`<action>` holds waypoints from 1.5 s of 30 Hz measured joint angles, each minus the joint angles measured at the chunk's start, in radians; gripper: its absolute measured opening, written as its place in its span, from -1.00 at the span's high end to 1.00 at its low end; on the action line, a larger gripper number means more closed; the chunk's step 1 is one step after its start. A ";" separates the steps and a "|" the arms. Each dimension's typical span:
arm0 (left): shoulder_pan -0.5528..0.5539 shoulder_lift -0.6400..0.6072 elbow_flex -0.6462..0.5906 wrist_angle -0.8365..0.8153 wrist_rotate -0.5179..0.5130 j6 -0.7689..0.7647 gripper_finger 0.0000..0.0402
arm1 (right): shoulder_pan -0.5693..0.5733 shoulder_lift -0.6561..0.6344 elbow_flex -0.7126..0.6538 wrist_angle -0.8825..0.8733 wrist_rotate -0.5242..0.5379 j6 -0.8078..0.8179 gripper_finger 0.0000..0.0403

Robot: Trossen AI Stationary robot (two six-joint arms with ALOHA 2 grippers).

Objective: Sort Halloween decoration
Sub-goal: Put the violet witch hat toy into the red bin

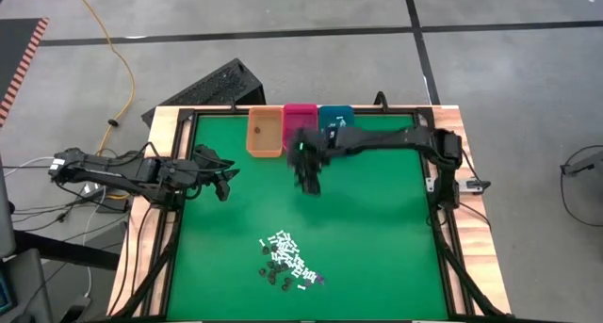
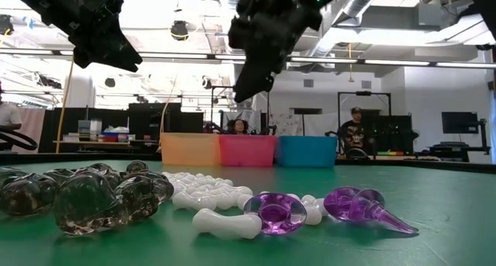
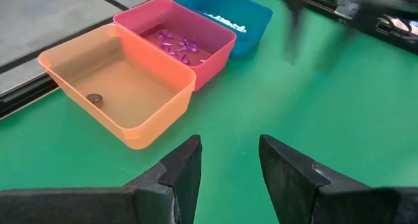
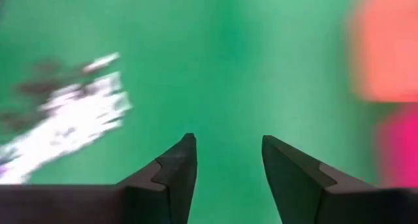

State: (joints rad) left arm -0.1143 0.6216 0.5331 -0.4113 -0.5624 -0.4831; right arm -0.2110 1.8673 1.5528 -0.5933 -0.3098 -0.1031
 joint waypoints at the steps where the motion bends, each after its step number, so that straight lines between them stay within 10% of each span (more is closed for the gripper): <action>1: 0.000 0.000 0.000 0.000 0.000 0.000 0.28 | 0.034 0.002 0.000 -0.021 -0.027 0.012 0.02; 9: 0.000 0.000 0.000 -0.001 0.001 0.000 0.28 | 0.399 0.003 0.000 -0.093 -0.006 0.120 0.14; 19: 0.000 0.000 0.000 -0.001 0.004 0.003 0.28 | 0.754 0.004 -0.058 -0.023 0.372 0.324 0.17; 45: 0.000 0.000 0.000 -0.047 0.005 -0.033 0.28 | 0.757 0.150 -0.133 0.115 0.359 0.463 0.05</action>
State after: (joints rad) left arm -0.1144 0.6221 0.5331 -0.4587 -0.5574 -0.5164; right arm 0.5460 2.0171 1.4200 -0.4786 0.0494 0.3600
